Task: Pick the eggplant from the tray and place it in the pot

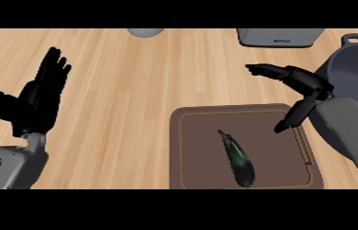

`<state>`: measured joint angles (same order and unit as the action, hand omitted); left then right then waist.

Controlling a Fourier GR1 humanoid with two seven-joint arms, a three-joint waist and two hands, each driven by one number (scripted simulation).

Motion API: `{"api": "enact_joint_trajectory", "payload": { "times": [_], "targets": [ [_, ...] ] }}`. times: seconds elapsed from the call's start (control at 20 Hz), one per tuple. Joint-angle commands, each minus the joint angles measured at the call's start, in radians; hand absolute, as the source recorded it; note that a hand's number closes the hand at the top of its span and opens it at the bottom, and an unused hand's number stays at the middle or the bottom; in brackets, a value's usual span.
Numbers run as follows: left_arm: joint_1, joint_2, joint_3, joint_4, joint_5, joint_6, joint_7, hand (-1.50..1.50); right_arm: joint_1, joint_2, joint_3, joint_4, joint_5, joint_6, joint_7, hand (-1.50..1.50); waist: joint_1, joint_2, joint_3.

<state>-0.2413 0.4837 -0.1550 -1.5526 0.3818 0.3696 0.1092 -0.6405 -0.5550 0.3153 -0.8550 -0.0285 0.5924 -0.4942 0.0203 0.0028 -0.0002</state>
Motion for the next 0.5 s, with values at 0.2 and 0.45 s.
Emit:
{"api": "enact_joint_trajectory", "payload": {
  "times": [0.2, 0.45],
  "targets": [
    [0.051, -0.012, 0.001, -0.006, -0.024, -0.006, -0.027, 0.0, -0.113, -0.016, 0.192, -0.138, 0.142, 0.187, 0.168, -1.5, -0.008, -0.007, -0.002],
    [0.027, 0.003, 0.015, -0.081, -0.032, 0.021, 0.074, 0.0, -0.039, 0.018, 0.256, -0.301, 0.169, 0.223, 0.297, -1.5, -0.024, -0.01, 0.0]
  ]
}}
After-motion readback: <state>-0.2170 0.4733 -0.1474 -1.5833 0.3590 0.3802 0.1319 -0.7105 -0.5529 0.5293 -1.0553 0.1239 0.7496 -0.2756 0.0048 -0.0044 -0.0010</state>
